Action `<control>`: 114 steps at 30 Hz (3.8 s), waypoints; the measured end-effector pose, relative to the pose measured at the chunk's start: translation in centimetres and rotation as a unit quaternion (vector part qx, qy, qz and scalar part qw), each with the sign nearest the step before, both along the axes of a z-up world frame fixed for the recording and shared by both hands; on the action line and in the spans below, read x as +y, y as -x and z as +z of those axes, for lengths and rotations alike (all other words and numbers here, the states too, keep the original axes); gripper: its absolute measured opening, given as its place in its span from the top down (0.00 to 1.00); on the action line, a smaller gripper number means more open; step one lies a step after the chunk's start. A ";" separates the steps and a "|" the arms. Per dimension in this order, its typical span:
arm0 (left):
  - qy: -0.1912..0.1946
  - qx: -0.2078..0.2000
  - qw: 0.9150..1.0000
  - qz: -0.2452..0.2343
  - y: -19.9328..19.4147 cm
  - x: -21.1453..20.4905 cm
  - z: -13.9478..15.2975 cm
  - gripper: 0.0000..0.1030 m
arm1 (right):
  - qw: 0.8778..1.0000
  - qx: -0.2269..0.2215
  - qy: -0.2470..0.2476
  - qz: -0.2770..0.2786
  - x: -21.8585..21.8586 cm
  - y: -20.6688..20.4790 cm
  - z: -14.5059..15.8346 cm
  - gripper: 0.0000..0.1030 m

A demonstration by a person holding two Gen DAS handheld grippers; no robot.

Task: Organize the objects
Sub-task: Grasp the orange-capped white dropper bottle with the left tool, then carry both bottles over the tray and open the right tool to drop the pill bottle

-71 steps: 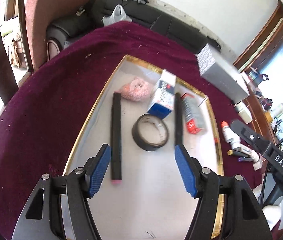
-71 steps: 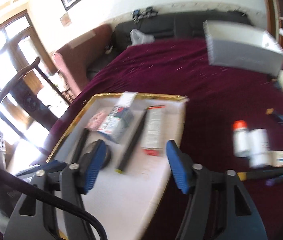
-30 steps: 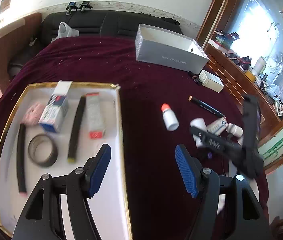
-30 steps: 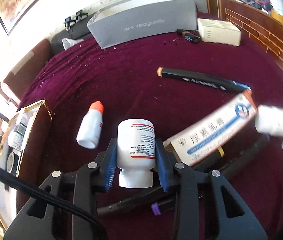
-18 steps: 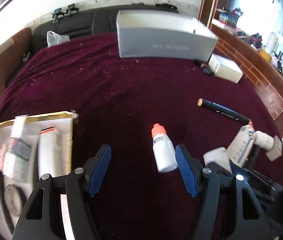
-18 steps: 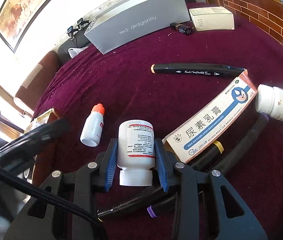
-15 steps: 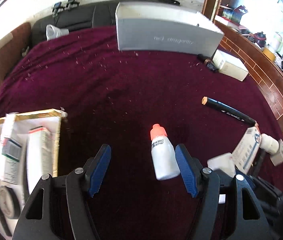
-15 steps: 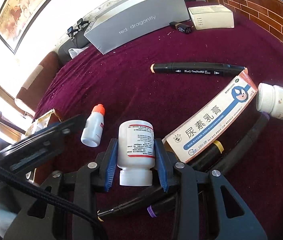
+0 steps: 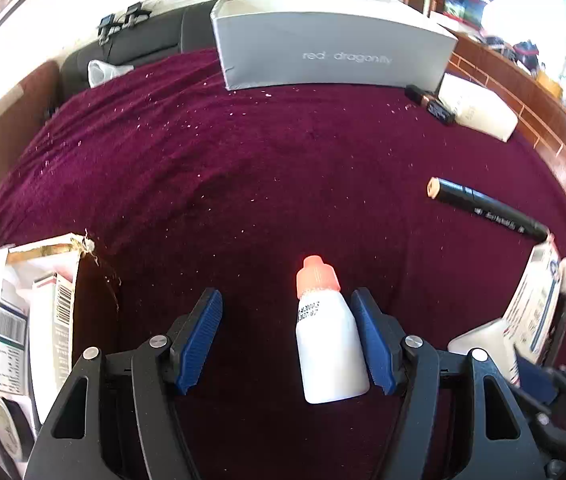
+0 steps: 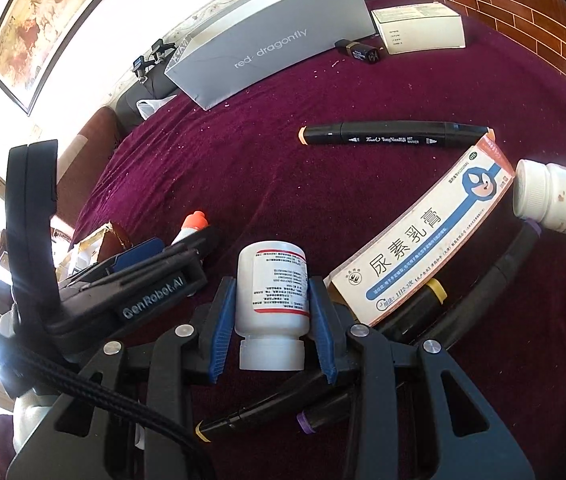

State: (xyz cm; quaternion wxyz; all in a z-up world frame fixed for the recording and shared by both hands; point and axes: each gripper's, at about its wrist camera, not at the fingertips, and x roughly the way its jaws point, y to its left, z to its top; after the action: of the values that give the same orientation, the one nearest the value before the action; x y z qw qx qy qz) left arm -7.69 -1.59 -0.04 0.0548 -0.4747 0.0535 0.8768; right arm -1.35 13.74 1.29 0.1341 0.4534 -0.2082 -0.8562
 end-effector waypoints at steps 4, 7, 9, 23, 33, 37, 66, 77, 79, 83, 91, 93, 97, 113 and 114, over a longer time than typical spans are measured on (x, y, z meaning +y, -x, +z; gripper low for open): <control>0.001 -0.004 1.000 -0.019 -0.4 0.4 0.3 0.79 | 1.000 0.001 -0.001 0.000 0.0 0.0 0.0 0.68; -0.003 -0.012 0.999 -0.033 -0.9 0.7 0.7 0.78 | 1.000 0.003 -0.003 0.001 -0.1 0.0 0.0 0.68; -0.005 -0.008 0.999 -0.036 -1.4 0.7 1.0 0.78 | 1.000 0.004 -0.006 0.002 -0.1 0.0 0.0 0.68; -0.100 0.038 0.994 -0.035 -9.9 -4.9 6.9 0.78 | 0.998 0.029 -0.052 0.021 -1.5 -0.3 0.2 0.58; -0.095 0.094 0.991 0.023 -15.2 -11.4 8.9 0.78 | 0.993 0.035 -0.108 0.018 -3.0 -0.5 0.4 0.59; -0.096 0.097 0.990 0.040 -16.2 -13.3 8.6 0.78 | 0.983 0.029 -0.178 0.019 -4.8 -0.9 0.5 0.67; -0.126 0.075 0.986 0.074 -18.5 -18.8 5.8 0.78 | 0.995 0.038 -0.068 0.059 -8.1 -5.2 5.8 0.68; -0.134 0.059 0.986 0.079 -18.5 -20.0 4.3 0.78 | 0.992 0.034 -0.040 0.115 -12.7 -6.3 6.0 0.67; -0.136 0.057 0.986 0.081 -18.5 -20.4 4.0 0.78 | 0.990 0.033 -0.038 0.130 -13.9 -6.6 6.0 0.67; -0.143 0.052 0.984 0.089 -18.6 -21.4 3.6 0.78 | 0.985 0.032 -0.046 0.162 -16.7 -7.2 5.8 0.67; -0.167 0.053 0.978 0.110 -19.2 -24.8 3.2 0.78 | 0.974 0.024 -0.084 0.208 -21.8 -7.9 4.6 0.67; -0.174 0.053 0.976 0.117 -19.4 -25.8 3.1 0.78 | 0.970 0.024 -0.105 0.219 -23.1 -8.1 4.3 0.67; -0.182 0.056 0.973 0.128 -19.9 -27.4 3.0 0.78 | 0.962 0.019 -0.146 0.232 -25.2 -8.1 3.2 0.67; -0.183 0.050 0.974 0.123 -20.1 -27.8 2.6 0.78 | 0.952 0.015 -0.217 0.216 -26.6 -6.9 1.3 0.67; -0.183 0.049 0.974 0.120 -20.1 -27.6 2.6 0.78 | 0.951 0.016 -0.223 0.215 -26.7 -6.8 1.2 0.67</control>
State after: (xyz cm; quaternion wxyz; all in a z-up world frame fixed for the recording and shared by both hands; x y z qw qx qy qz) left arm 12.42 -29.20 2.60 0.0321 -0.4158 -0.1627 0.8942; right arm 5.50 -12.98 2.52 0.2133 0.4920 0.0927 -0.8389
